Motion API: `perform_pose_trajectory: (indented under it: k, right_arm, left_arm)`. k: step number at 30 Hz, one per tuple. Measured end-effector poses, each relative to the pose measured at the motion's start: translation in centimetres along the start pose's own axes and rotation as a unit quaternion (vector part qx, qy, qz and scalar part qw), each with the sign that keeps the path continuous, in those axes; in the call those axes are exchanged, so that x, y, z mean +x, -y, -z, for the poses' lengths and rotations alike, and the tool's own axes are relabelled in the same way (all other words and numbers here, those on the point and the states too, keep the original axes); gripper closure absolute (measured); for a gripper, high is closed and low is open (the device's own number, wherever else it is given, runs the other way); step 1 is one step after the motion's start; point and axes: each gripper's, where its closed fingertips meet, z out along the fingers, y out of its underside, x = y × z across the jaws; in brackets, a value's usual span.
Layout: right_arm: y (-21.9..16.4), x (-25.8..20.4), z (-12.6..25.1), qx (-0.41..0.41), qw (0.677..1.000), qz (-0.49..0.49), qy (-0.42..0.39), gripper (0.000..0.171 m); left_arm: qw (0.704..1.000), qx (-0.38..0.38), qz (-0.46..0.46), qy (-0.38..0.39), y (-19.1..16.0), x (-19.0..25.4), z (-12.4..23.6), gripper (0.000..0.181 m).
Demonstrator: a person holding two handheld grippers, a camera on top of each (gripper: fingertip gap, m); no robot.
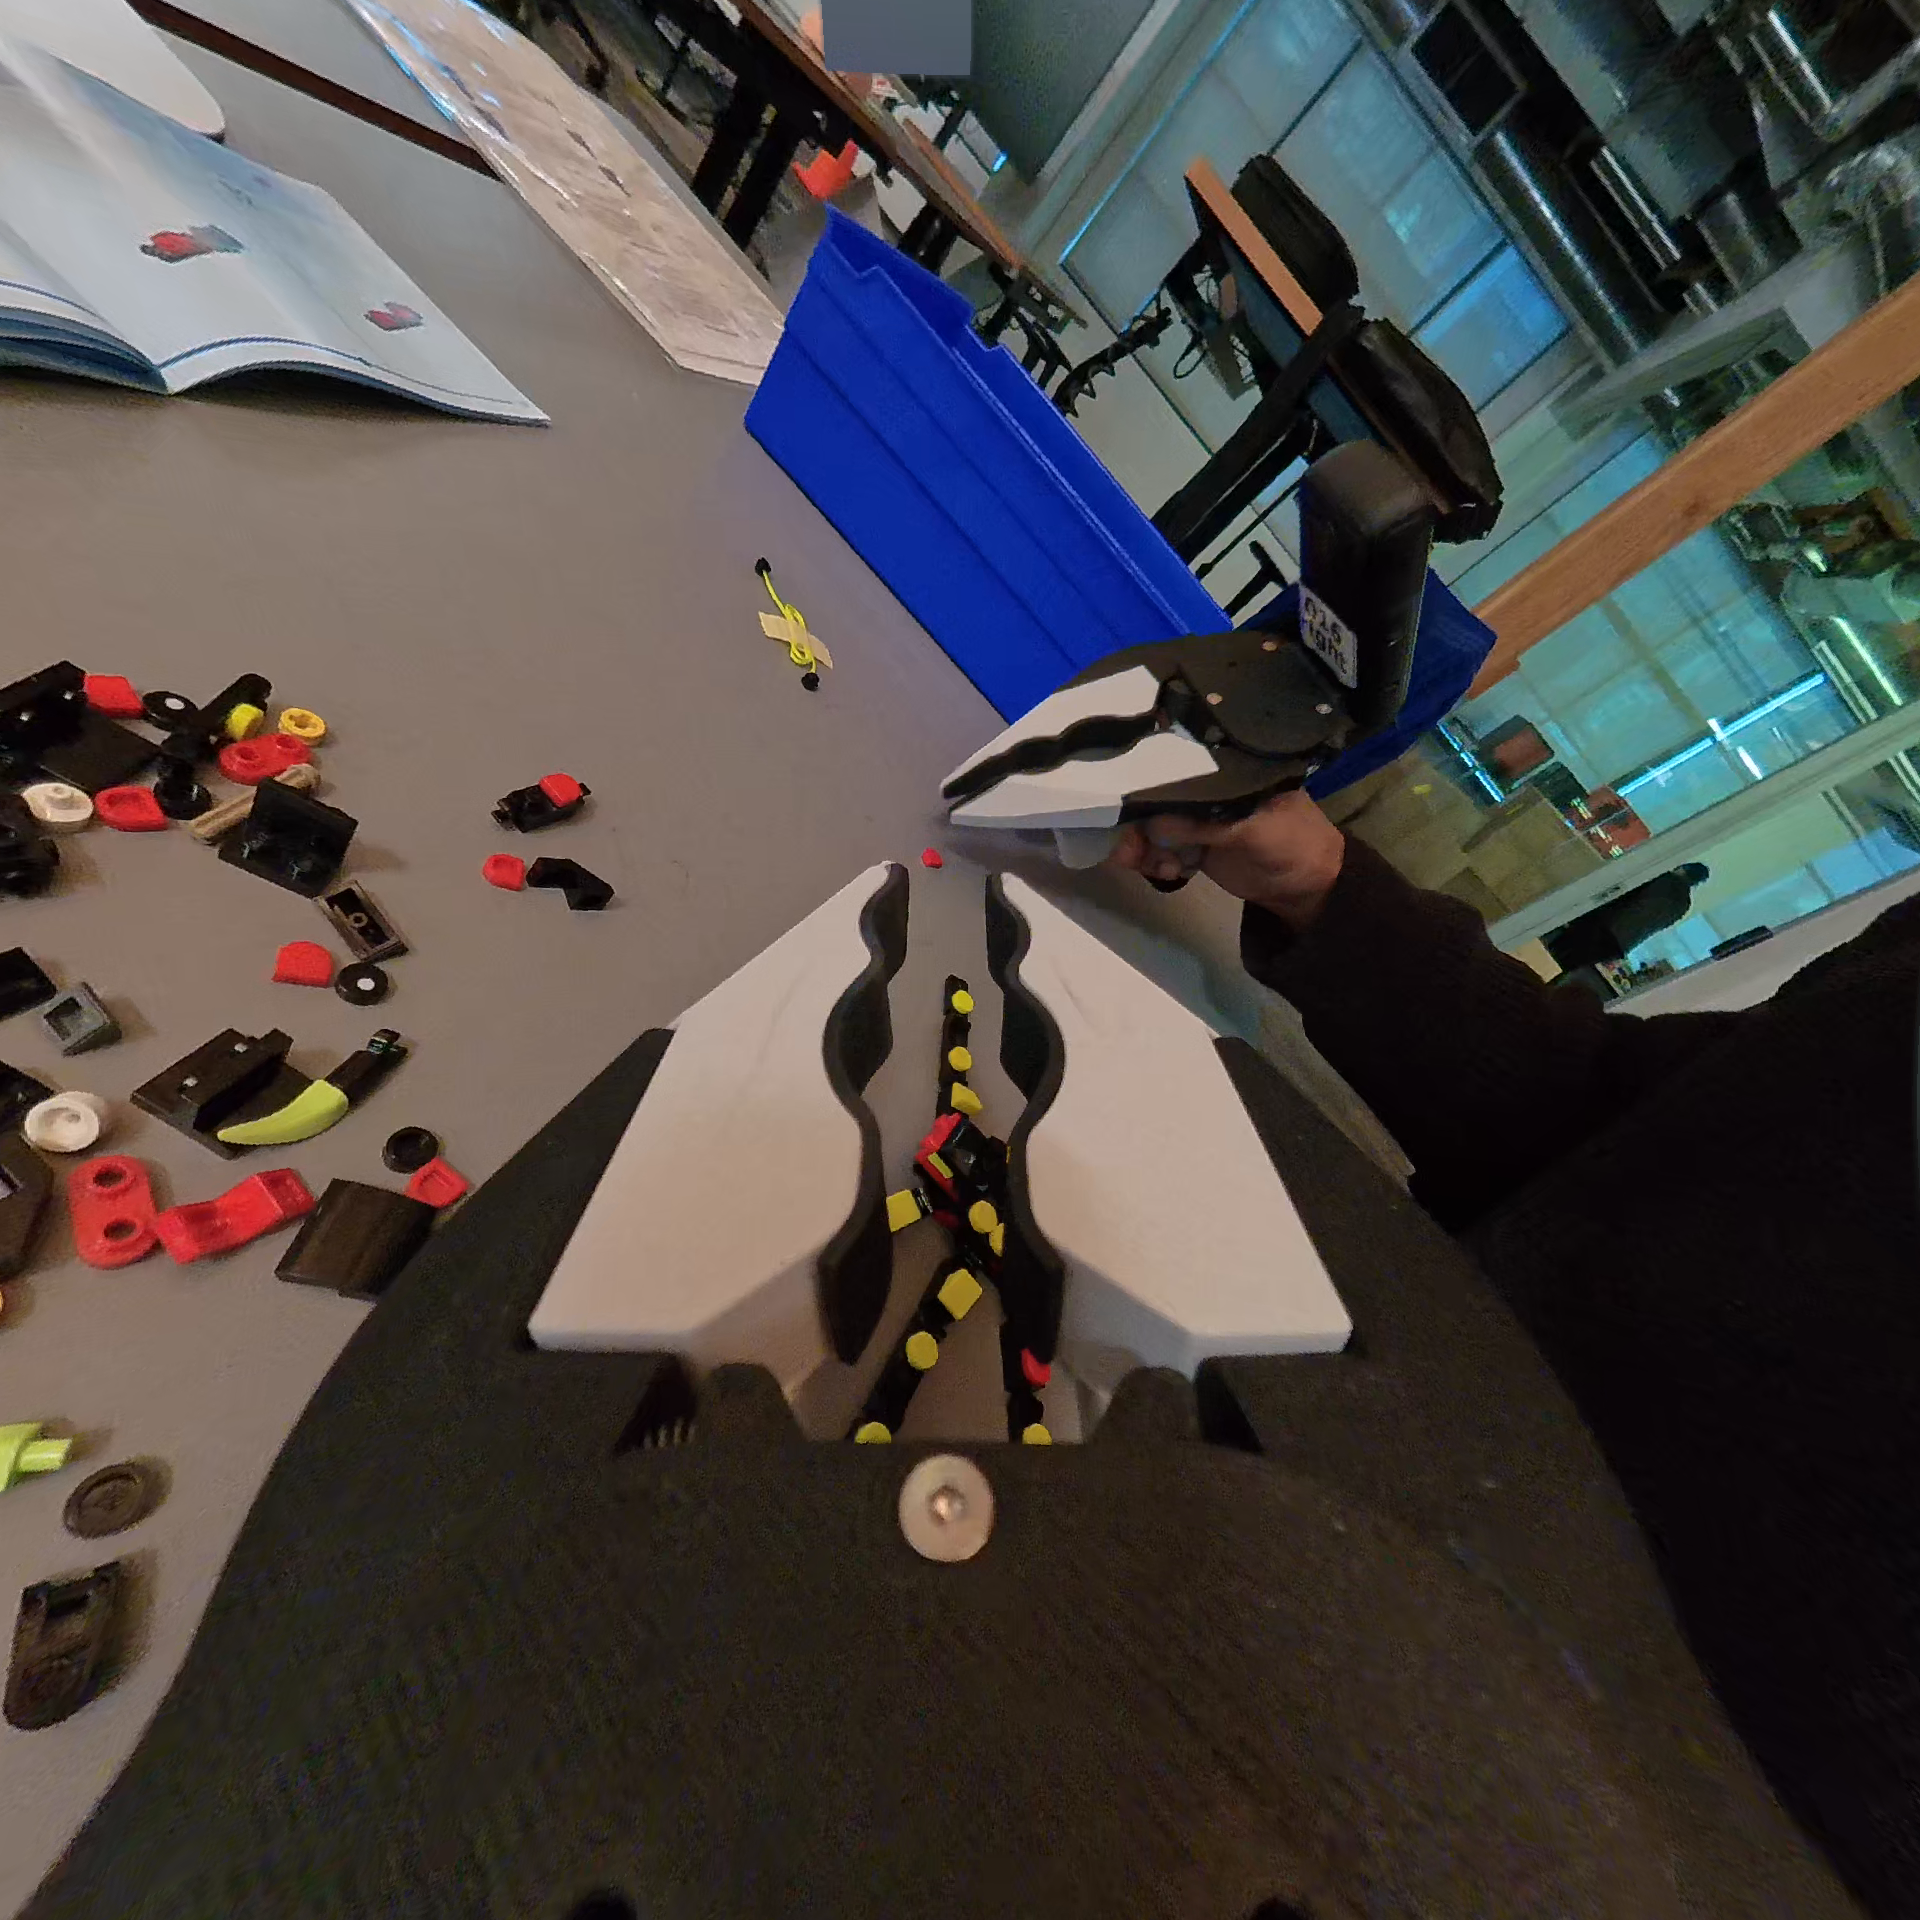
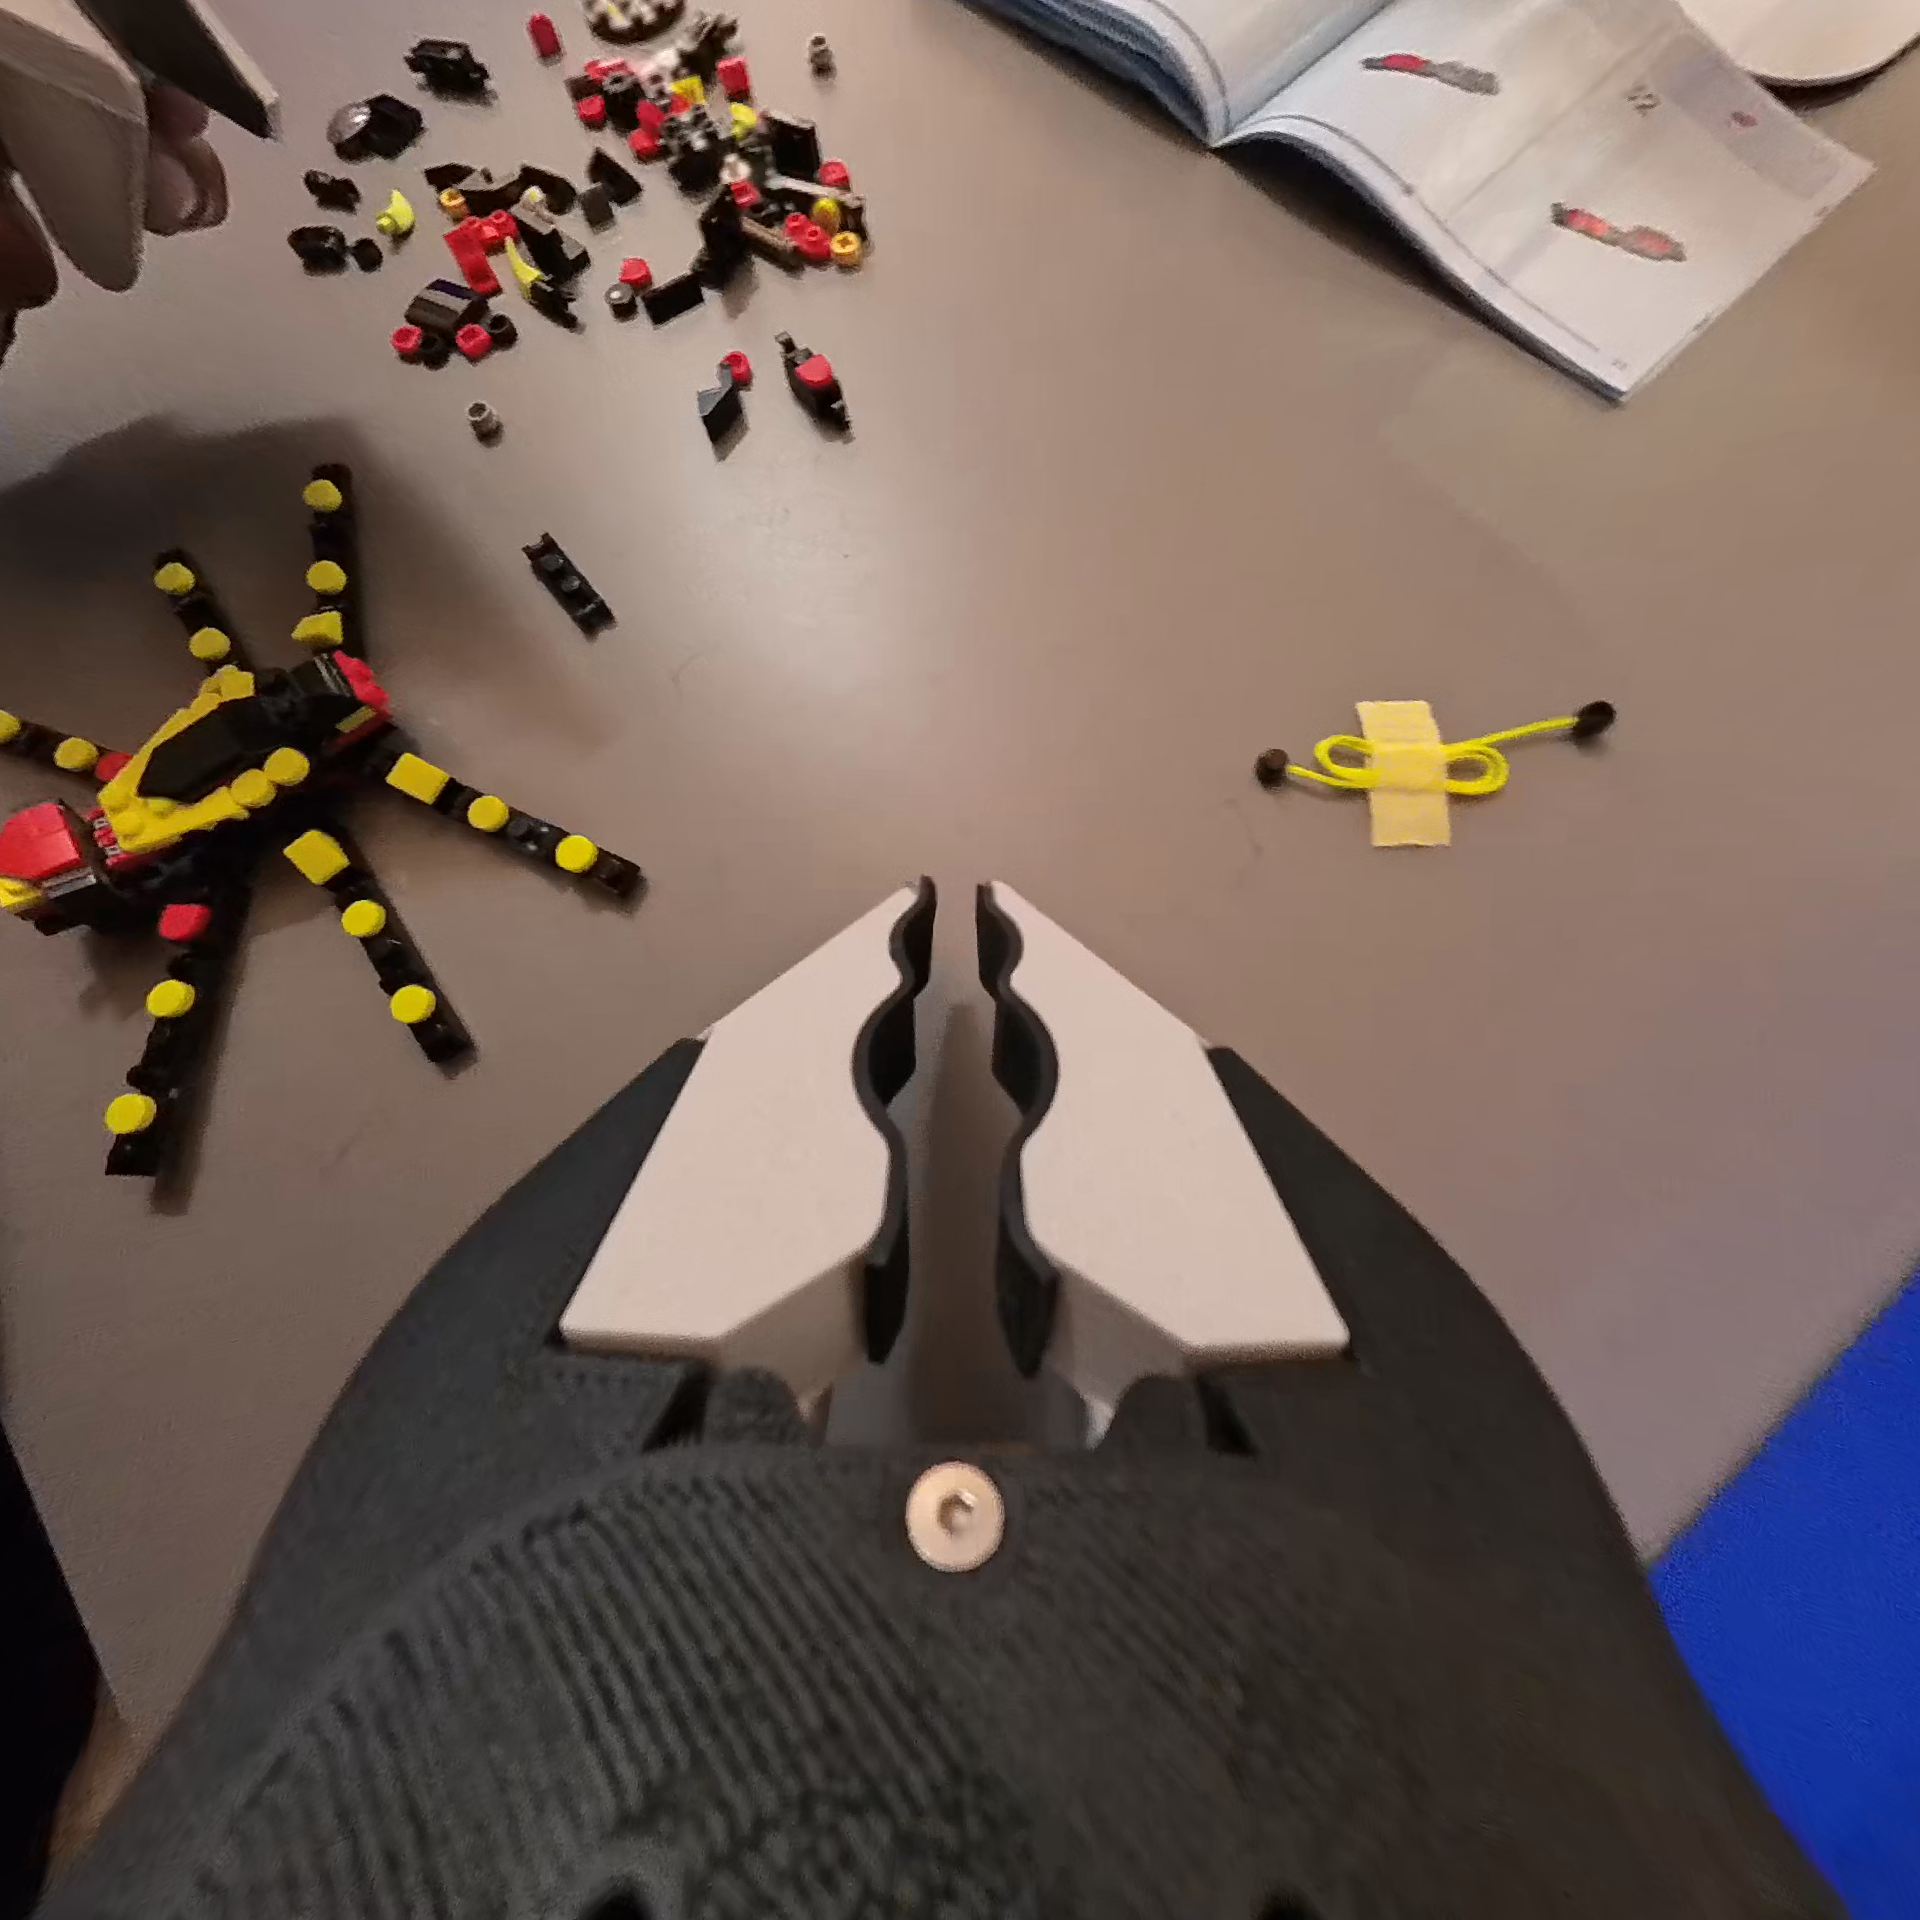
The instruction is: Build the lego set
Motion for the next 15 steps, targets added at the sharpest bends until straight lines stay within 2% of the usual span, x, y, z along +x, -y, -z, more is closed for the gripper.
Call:
perform_pose_trajectory:
  k: [4,15]
  right_arm:
    - [0.0,0.1,0.8,0.012,0.999,-0.027,0.013,0.163]
    - [-1.7,-1.9,-0.8,-0.042,0.997,-0.024,0.063,0.162]
  left_arm:
    - [1.0,-0.002,0.004,0.0,-0.1,-0.1,0.0,0.168]
    - [1.0,-0.009,0.005,0.0,-0.4,-0.2,-0.2,0.168]
